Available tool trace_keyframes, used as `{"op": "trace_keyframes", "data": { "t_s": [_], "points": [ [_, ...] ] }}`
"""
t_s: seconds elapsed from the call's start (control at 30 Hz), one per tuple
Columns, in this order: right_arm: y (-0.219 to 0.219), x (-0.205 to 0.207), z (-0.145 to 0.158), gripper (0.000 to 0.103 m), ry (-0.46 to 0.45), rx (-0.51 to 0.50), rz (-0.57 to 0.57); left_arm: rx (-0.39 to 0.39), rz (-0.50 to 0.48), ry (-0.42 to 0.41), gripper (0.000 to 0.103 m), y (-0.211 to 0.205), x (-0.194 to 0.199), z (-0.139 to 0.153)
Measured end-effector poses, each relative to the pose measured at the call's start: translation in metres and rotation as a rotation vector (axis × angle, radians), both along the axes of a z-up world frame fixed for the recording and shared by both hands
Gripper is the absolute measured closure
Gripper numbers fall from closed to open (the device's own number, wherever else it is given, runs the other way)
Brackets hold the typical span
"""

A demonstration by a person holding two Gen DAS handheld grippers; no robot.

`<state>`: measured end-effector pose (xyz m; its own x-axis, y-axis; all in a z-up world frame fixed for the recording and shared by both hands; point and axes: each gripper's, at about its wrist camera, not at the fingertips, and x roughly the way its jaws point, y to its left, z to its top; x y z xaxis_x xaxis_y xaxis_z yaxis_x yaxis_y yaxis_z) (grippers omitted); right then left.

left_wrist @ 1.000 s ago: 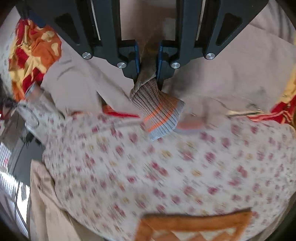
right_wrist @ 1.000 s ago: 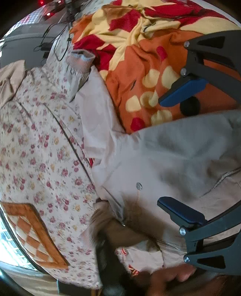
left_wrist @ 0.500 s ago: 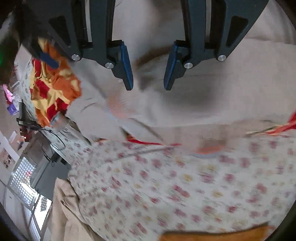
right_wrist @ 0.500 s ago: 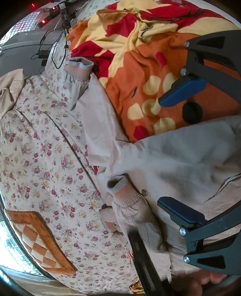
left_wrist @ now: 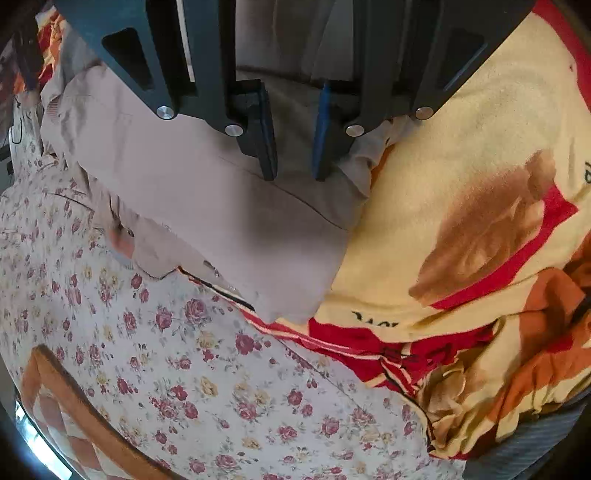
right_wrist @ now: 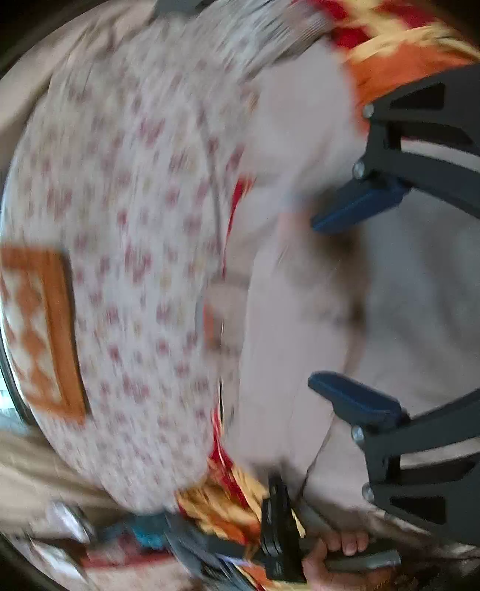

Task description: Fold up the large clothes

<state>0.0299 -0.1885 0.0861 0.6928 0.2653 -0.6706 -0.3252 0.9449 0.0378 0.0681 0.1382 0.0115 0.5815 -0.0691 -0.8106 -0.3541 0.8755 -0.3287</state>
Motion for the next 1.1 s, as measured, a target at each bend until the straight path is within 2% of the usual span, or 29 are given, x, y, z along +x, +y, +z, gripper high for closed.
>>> {"op": "trace_keyframes", "data": {
  "t_s": [0.07,0.13,0.2,0.23,0.3,0.37,0.43,0.5,0.53,0.57,0.6,0.63,0.73,0.83,0.87,0.9,0.93,0.97,1.03,1.07,1.1],
  "points": [
    [0.006,0.02,-0.01,0.033,0.007,0.015,0.037,0.034,-0.003,0.013,0.089,-0.005,0.001,0.0],
    [0.0,0.039,-0.03,0.041,0.053,0.019,0.018,0.069,-0.007,0.015,0.089,-0.013,0.001,0.004],
    [-0.018,0.053,-0.062,0.064,0.158,0.027,-0.051,0.074,0.01,-0.03,0.089,-0.011,-0.003,0.01],
    [-0.029,0.056,-0.07,0.069,0.197,0.074,-0.07,0.092,0.028,-0.073,0.089,-0.009,-0.005,0.018],
    [-0.043,0.057,-0.063,0.073,0.191,0.152,-0.092,0.155,0.062,-0.15,0.089,-0.011,-0.001,0.033],
    [-0.045,0.052,-0.053,0.076,0.131,0.163,-0.096,0.19,0.04,-0.202,0.089,-0.019,0.016,0.043],
    [-0.04,0.05,-0.038,0.075,0.013,0.136,-0.095,0.235,0.002,-0.205,0.089,-0.03,0.036,0.042],
    [-0.031,0.062,-0.032,0.075,-0.048,0.052,-0.098,0.249,-0.027,-0.164,0.089,-0.036,0.054,0.027],
    [-0.029,0.075,-0.037,0.074,-0.017,0.001,-0.118,0.235,-0.032,-0.135,0.089,-0.035,0.059,0.019],
    [-0.03,0.09,-0.052,0.074,0.059,-0.044,-0.16,0.201,-0.035,-0.075,0.089,-0.033,0.066,0.004],
    [-0.035,0.1,-0.064,0.074,0.134,-0.057,-0.195,0.168,-0.034,-0.017,0.089,-0.03,0.07,-0.01],
    [-0.043,0.108,-0.073,0.073,0.193,-0.022,-0.208,0.134,-0.023,0.006,0.089,-0.025,0.071,-0.022],
    [-0.05,0.11,-0.07,0.072,0.192,0.025,-0.206,0.13,-0.021,-0.012,0.083,-0.026,0.071,-0.021],
    [-0.047,0.11,-0.069,0.064,0.192,0.022,-0.186,0.11,-0.07,-0.028,0.06,-0.031,0.074,-0.022],
    [-0.046,0.11,-0.07,0.054,0.194,0.027,-0.168,0.099,-0.09,-0.033,0.047,-0.033,0.075,-0.022],
    [-0.043,0.109,-0.07,0.038,0.201,0.038,-0.131,0.091,-0.108,-0.034,0.038,-0.035,0.078,-0.022],
    [-0.041,0.108,-0.071,0.033,0.205,0.037,-0.097,0.088,-0.125,-0.031,0.035,-0.037,0.08,-0.022],
    [-0.037,0.106,-0.071,0.031,0.196,0.024,-0.085,0.091,-0.131,-0.028,0.034,-0.039,0.08,-0.023],
    [-0.039,0.098,-0.066,0.041,0.137,0.008,-0.107,0.1,-0.135,-0.027,0.034,-0.041,0.079,-0.02],
    [-0.039,0.092,-0.056,0.045,0.081,0.008,-0.12,0.119,-0.108,-0.033,0.042,-0.041,0.075,-0.014],
    [-0.038,0.086,-0.042,0.045,0.01,0.001,-0.138,0.144,-0.084,-0.036,0.048,-0.042,0.074,-0.008]
  ]
}}
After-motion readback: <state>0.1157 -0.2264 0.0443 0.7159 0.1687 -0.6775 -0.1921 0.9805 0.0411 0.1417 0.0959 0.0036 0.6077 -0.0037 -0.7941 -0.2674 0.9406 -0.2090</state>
